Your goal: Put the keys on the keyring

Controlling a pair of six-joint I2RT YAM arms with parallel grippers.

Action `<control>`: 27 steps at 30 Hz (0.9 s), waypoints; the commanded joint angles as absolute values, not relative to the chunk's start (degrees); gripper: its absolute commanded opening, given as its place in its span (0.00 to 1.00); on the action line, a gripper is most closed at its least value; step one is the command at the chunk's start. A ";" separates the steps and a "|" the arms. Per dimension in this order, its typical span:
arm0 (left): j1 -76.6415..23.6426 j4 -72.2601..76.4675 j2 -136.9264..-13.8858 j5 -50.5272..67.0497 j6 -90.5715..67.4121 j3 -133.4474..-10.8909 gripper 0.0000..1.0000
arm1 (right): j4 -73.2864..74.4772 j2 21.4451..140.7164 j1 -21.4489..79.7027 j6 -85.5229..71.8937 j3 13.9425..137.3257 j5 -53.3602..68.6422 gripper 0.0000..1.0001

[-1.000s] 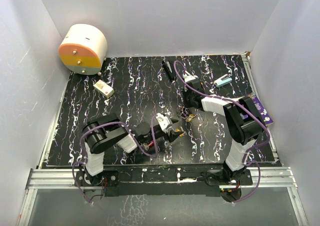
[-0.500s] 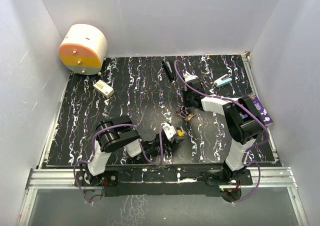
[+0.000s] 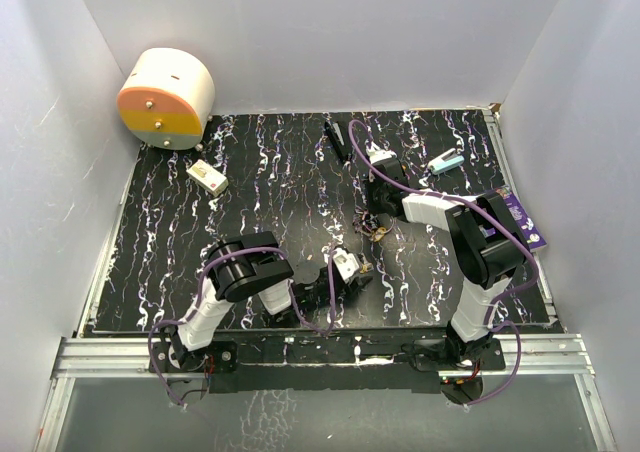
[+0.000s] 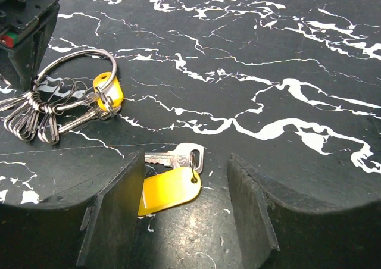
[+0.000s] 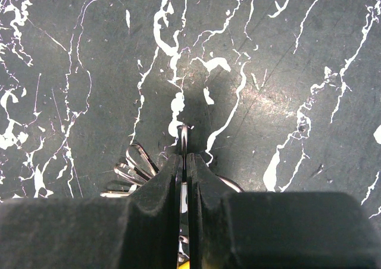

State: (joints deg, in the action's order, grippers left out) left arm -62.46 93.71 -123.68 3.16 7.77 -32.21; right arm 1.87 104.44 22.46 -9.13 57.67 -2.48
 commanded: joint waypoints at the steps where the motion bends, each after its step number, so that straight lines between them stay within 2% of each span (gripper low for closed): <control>1: -62.75 103.62 -123.71 1.33 9.15 -32.91 0.55 | 4.82 106.85 22.58 -9.31 56.68 -1.64 0.08; 14: -62.84 103.63 -123.49 1.65 9.21 -33.38 0.45 | 4.66 106.86 22.58 -9.58 56.62 -1.45 0.08; 27: -63.01 103.62 -124.20 0.77 8.94 -34.74 0.40 | 5.23 107.23 22.54 -9.49 56.95 -1.63 0.08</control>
